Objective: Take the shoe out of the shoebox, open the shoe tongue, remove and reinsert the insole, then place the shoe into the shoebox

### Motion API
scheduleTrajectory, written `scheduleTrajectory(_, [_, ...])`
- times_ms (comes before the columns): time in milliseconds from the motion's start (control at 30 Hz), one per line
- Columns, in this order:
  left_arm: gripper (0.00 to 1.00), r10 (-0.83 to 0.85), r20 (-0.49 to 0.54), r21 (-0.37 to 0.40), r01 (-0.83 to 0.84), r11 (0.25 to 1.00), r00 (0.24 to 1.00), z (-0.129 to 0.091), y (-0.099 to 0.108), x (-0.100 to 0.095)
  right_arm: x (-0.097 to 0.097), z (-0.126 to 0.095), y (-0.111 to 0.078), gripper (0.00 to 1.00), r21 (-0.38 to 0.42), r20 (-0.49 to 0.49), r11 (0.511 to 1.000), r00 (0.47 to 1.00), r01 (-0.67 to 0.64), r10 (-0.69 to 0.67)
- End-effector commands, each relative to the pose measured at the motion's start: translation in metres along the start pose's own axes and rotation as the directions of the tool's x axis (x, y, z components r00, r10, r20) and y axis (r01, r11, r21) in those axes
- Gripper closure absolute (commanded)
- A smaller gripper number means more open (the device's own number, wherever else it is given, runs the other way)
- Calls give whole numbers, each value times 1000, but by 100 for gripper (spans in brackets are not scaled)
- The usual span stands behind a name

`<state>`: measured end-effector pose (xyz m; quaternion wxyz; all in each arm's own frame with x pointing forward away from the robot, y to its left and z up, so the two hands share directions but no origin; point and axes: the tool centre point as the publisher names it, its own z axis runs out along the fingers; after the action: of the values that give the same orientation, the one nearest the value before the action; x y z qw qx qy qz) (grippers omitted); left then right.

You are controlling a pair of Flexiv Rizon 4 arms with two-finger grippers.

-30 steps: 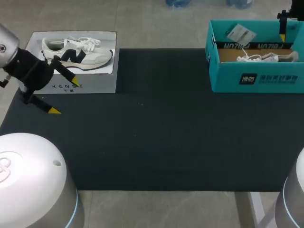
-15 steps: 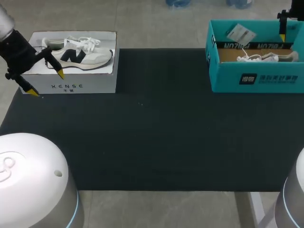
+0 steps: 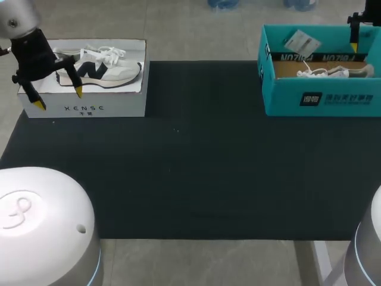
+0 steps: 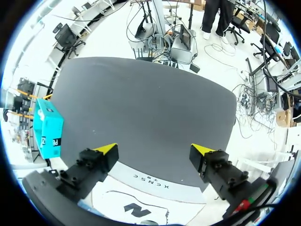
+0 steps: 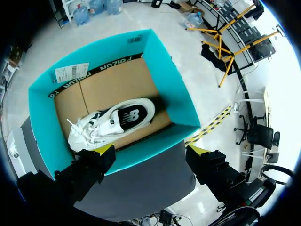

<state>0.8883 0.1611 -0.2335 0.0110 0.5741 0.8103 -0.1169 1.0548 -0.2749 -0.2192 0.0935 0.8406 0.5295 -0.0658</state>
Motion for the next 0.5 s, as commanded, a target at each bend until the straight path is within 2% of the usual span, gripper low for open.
scheduleTrajectory(33, [0,0,-19,0,0,1000,1000,-1,0,-1,0,0,0,0,0,-1,1000,1000,-1,1])
scheduleTrajectory(167, [0,0,-19,0,0,1000,1000,-1,0,-1,0,0,0,0,0,-1,1000,1000,-1,1])
scheduleTrajectory(233, [0,32,-40,2,-32,999,999,-2,9,-4,0,0,0,0,0,-1,1000,1000,-1,1])
scheduleTrajectory(300, [0,79,-95,-34,-83,996,992,-4,22,-5,0,0,0,0,0,-1,1000,1000,-1,1])
scheduleTrajectory(400, [0,124,-147,0,-126,992,981,-6,53,-4,0,0,0,0,0,-1,1000,1000,-1,1])
scheduleTrajectory(467, [0,145,-207,-34,-155,987,968,-5,76,-1,0,0,0,0,0,-1,1000,1000,-1,1])
scheduleTrajectory(500, [0,169,-214,-20,-178,984,962,-4,88,1,0,0,0,0,0,-1,1000,1000,-1,1])
